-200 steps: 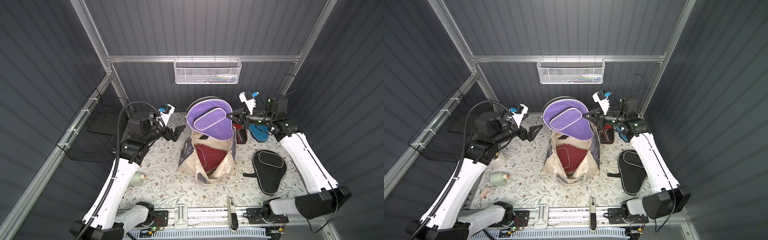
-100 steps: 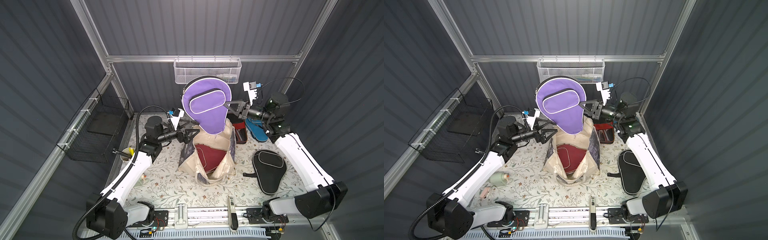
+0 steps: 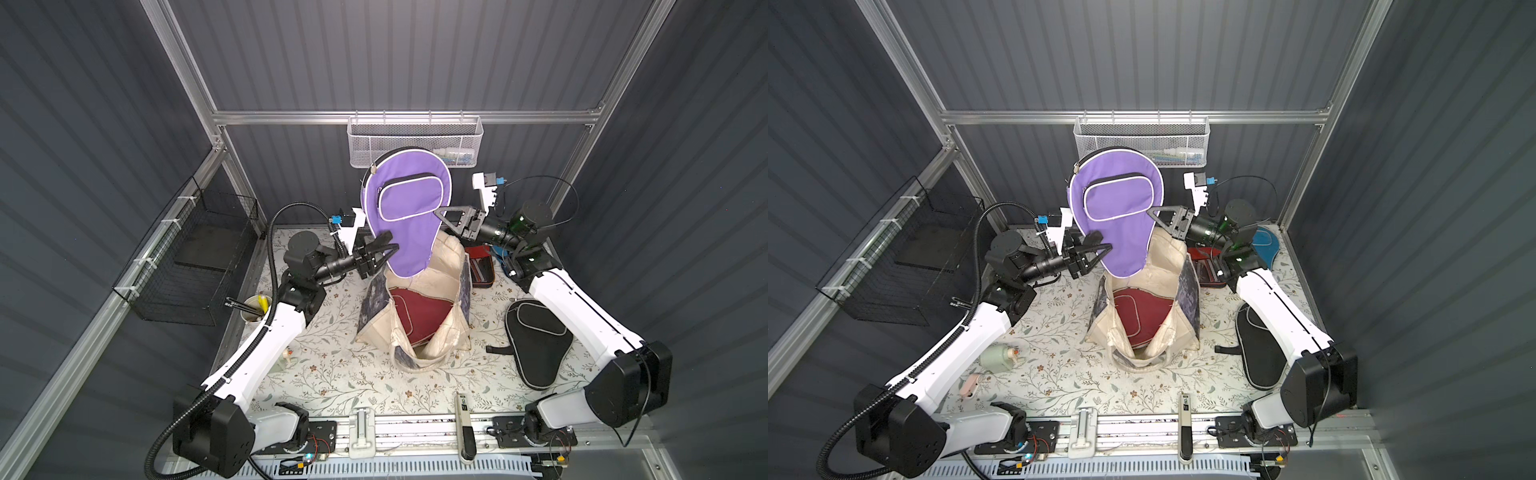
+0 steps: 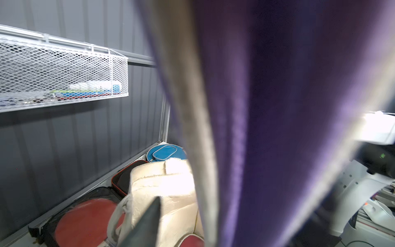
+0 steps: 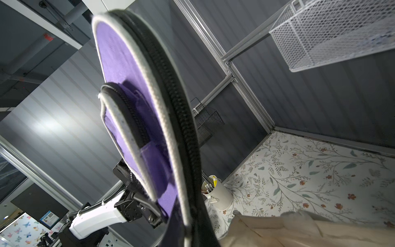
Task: Remove the ping pong set from the canvas bag
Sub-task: Pick up the ping pong set from the canvas bag, then adjust the canvas bag at the center of the board.
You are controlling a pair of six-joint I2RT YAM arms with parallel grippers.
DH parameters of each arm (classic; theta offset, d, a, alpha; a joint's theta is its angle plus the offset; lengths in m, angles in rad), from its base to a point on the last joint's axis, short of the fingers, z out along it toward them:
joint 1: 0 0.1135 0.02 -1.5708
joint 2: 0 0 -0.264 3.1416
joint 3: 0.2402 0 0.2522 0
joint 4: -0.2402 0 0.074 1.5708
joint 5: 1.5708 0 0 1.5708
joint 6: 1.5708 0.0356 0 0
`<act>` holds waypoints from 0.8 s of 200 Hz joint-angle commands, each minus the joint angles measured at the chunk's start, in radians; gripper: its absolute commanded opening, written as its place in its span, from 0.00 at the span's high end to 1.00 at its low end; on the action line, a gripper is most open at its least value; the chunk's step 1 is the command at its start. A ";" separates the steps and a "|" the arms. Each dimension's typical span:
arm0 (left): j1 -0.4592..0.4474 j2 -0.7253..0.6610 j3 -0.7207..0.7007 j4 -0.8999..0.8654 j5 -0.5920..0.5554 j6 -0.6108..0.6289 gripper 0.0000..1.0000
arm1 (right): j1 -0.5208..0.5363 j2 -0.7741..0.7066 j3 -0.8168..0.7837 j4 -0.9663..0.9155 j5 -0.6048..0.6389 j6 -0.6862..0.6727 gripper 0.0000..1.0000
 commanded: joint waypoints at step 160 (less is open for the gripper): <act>0.342 0.160 0.354 -0.625 -0.271 0.167 1.00 | 0.109 0.565 1.038 -1.650 0.329 -1.523 0.01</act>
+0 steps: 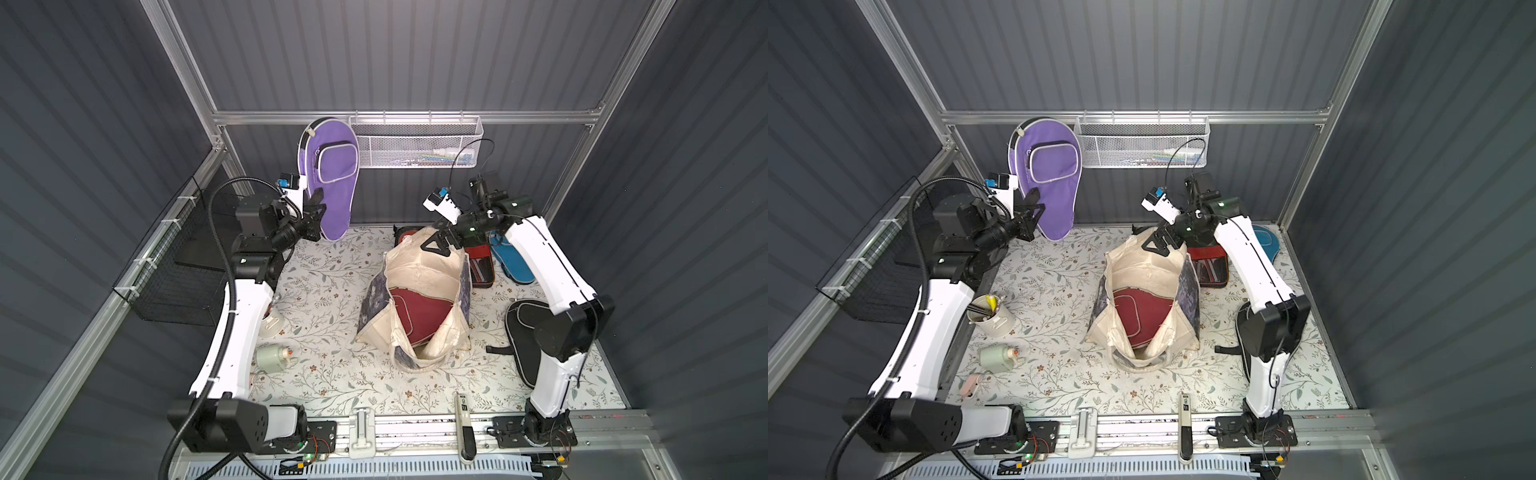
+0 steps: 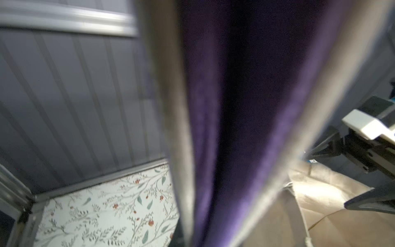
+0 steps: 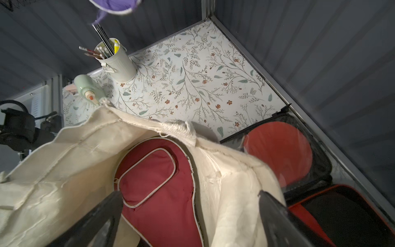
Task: Remove the ping pong set from the canvas bag
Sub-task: Adjust the canvas bag at the center of the board.
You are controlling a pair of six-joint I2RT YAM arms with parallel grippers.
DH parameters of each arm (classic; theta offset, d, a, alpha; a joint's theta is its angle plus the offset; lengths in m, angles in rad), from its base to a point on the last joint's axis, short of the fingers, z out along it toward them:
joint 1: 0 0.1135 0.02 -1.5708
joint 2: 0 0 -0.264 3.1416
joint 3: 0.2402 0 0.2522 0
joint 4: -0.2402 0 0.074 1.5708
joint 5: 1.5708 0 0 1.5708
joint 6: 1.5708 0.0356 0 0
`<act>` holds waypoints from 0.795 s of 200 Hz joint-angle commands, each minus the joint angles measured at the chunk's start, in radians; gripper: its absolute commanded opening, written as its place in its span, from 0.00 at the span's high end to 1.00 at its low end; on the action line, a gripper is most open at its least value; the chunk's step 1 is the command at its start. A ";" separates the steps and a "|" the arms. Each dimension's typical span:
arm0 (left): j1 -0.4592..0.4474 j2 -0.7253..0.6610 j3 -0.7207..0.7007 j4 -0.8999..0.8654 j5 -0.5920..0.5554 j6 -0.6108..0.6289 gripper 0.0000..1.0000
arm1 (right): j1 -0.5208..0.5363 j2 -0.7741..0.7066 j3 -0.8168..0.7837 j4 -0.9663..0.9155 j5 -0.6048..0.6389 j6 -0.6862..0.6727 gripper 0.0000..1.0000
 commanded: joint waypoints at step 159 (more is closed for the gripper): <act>0.008 0.273 -0.136 0.179 0.220 -0.174 1.00 | 0.184 -0.042 -0.109 -0.017 0.083 -0.084 1.00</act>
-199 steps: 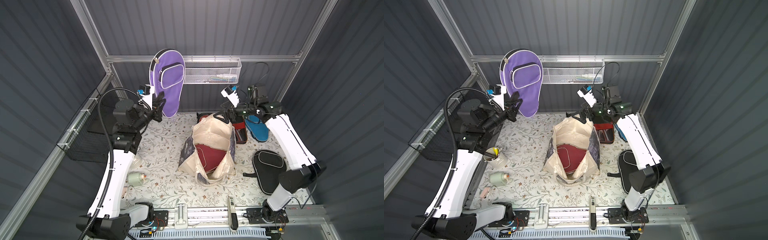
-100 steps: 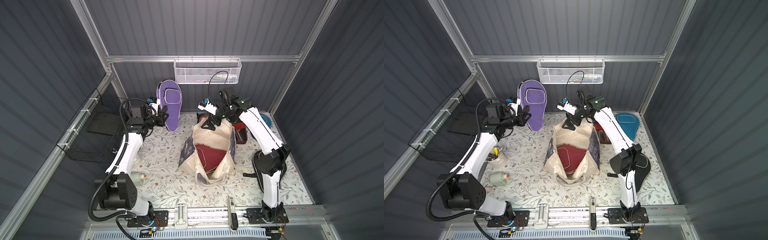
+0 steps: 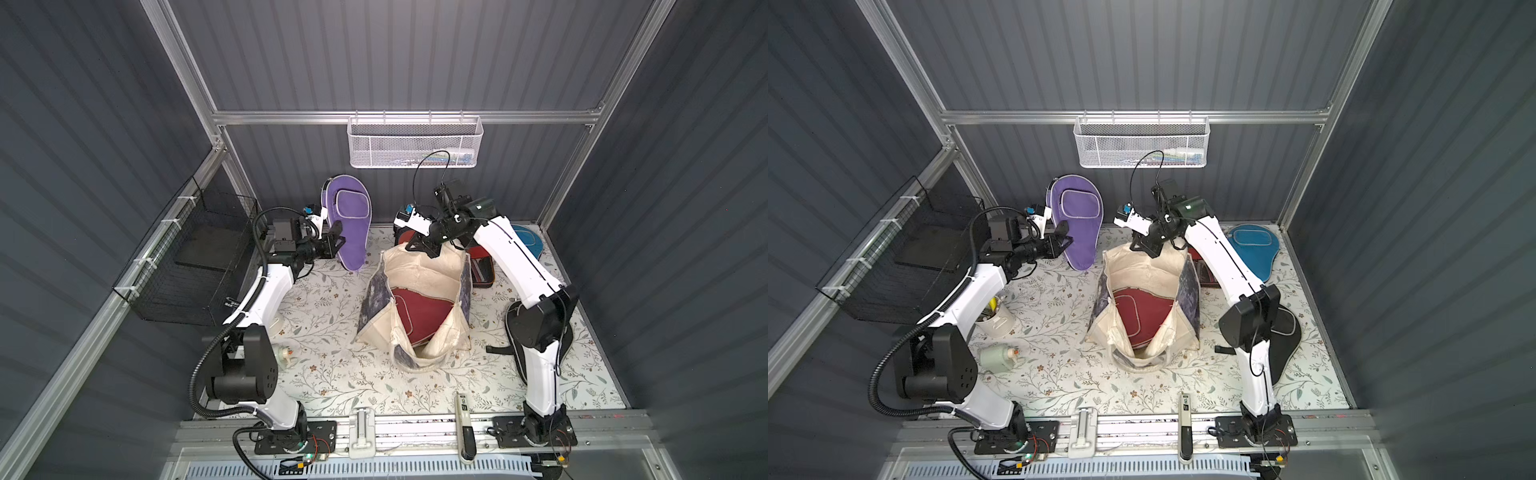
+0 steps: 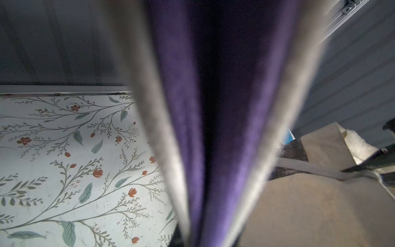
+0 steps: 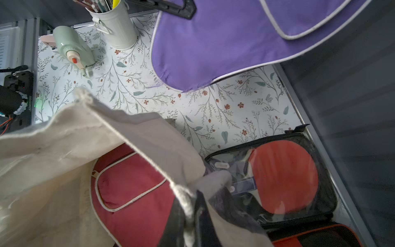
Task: Remove the ping pong set from the canvas bag
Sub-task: Adjust the canvas bag at the center of the board.
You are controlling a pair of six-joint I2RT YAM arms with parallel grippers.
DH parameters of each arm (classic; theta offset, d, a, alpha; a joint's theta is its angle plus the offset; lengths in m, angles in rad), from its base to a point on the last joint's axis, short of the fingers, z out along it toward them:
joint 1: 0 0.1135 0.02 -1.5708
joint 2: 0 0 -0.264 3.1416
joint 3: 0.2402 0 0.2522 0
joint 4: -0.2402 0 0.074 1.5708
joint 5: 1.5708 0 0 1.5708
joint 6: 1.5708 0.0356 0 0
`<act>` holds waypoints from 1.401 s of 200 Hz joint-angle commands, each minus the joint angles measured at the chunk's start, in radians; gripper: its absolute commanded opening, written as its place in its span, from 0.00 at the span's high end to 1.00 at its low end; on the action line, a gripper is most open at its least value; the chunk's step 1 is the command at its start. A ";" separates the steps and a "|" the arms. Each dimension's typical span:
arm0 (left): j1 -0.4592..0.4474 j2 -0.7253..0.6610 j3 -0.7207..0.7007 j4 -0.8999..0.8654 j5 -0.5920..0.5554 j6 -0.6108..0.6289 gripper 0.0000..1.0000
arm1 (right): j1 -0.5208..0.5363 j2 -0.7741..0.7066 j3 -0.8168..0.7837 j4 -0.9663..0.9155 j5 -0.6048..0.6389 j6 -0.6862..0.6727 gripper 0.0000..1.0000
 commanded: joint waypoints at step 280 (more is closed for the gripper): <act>-0.041 0.715 0.418 -0.170 0.043 -0.030 1.00 | 0.387 -0.570 -1.212 0.585 0.109 0.586 1.00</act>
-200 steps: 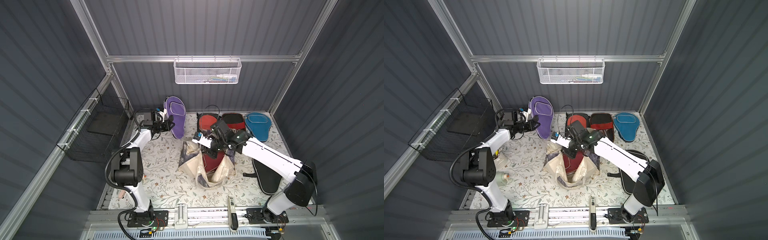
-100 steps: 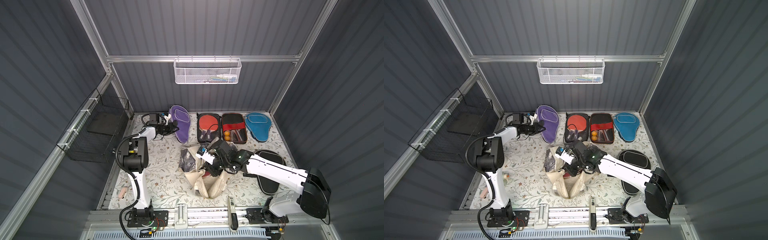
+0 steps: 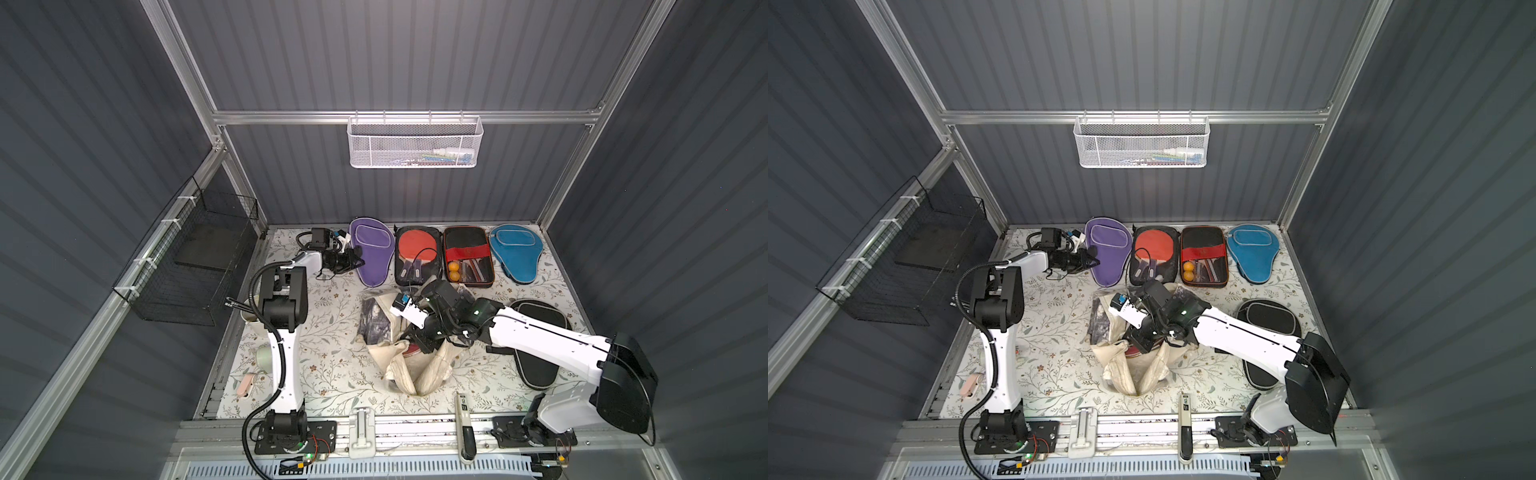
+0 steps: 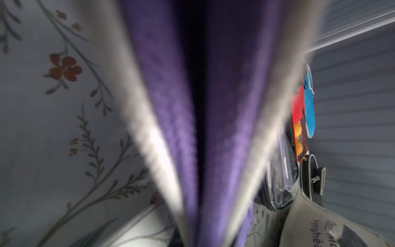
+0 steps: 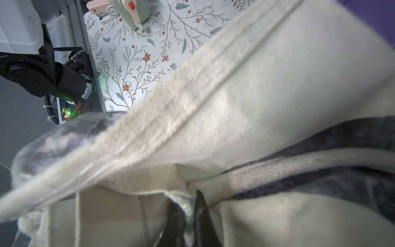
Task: Remove the ping pong set from the canvas bag
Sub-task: Adjust the canvas bag at the center of the board, then place the ping pong set at the center of the board.
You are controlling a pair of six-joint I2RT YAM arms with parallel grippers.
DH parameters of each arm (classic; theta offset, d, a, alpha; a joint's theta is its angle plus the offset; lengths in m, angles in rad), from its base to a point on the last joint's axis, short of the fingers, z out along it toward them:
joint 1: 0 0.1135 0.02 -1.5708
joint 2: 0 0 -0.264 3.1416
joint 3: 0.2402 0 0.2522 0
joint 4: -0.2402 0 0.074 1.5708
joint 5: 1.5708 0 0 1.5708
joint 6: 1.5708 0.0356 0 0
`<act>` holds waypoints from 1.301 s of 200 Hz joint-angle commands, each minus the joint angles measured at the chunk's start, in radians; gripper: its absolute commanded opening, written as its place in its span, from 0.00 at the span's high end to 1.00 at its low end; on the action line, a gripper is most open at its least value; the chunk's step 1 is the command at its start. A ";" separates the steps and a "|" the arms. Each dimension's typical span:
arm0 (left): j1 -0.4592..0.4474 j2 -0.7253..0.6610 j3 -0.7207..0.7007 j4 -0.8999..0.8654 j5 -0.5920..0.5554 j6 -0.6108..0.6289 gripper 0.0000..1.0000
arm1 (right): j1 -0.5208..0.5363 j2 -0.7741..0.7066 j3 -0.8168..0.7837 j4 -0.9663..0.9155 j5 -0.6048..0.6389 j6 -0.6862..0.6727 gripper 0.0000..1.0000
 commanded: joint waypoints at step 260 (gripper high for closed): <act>-0.166 -0.792 -0.170 -0.283 -0.021 0.431 0.00 | -0.210 0.173 0.608 -0.161 0.190 -0.341 1.00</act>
